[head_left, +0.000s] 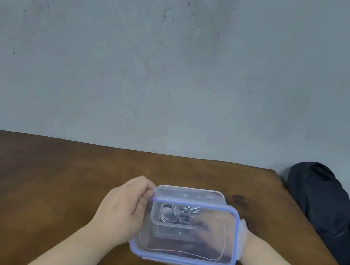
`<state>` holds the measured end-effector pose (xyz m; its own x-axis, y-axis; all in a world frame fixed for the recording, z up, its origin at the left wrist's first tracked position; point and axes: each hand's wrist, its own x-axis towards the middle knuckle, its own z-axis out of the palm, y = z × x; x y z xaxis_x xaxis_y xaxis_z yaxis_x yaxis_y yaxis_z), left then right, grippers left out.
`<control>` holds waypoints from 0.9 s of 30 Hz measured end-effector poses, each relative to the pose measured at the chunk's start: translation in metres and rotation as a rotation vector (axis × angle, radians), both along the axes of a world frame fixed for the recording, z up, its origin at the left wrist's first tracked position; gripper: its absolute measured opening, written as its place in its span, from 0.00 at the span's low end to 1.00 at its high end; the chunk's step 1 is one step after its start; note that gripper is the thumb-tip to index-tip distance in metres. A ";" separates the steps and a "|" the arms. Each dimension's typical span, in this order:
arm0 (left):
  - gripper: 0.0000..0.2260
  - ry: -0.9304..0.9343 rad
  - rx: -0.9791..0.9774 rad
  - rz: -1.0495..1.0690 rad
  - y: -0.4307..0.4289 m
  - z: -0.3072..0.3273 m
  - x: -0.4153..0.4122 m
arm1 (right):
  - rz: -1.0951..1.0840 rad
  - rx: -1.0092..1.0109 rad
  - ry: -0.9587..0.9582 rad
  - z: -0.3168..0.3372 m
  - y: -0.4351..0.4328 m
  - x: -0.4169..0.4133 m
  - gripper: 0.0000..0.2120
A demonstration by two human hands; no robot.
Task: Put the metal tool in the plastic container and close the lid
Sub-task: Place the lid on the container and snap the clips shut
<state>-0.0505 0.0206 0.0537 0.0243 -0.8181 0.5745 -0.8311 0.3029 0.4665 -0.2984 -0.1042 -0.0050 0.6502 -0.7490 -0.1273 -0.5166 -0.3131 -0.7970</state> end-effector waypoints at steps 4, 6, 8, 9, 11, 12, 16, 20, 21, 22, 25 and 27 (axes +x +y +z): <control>0.14 0.104 0.157 0.073 -0.032 0.007 -0.007 | -0.422 0.274 -0.574 0.037 -0.003 -0.018 0.17; 0.14 0.145 0.226 0.083 -0.051 0.011 -0.009 | -0.450 0.277 -0.764 0.046 -0.003 -0.026 0.26; 0.12 0.198 0.287 0.080 -0.071 0.012 -0.009 | -0.491 0.167 -0.741 0.049 -0.003 -0.027 0.21; 0.11 0.224 0.325 0.075 -0.080 0.013 -0.010 | -0.510 0.055 -0.642 0.050 -0.002 -0.025 0.16; 0.11 0.308 0.371 0.043 -0.095 0.014 -0.012 | -0.584 -0.113 -0.462 0.047 -0.008 -0.020 0.09; 0.10 0.384 0.370 0.032 -0.100 0.013 -0.011 | -0.618 -0.131 -0.449 0.044 -0.014 -0.018 0.10; 0.03 0.672 0.421 0.059 -0.103 -0.006 0.005 | -0.750 -0.068 -0.430 0.033 -0.033 -0.011 0.11; 0.03 0.666 0.513 0.156 -0.099 -0.035 0.008 | -0.740 -0.042 -0.211 0.019 -0.053 -0.003 0.12; 0.03 0.650 0.516 0.193 -0.100 -0.038 0.006 | -0.742 -0.053 -0.170 0.017 -0.056 -0.001 0.13; 0.03 0.639 0.519 0.228 -0.100 -0.040 0.003 | -0.737 -0.062 -0.126 0.015 -0.059 0.000 0.13; 0.04 0.591 0.541 0.307 -0.102 -0.047 -0.001 | -0.723 -0.100 -0.019 0.014 -0.063 0.003 0.12; 0.05 0.578 0.536 0.333 -0.103 -0.049 -0.001 | -0.725 -0.101 0.002 0.012 -0.064 0.003 0.11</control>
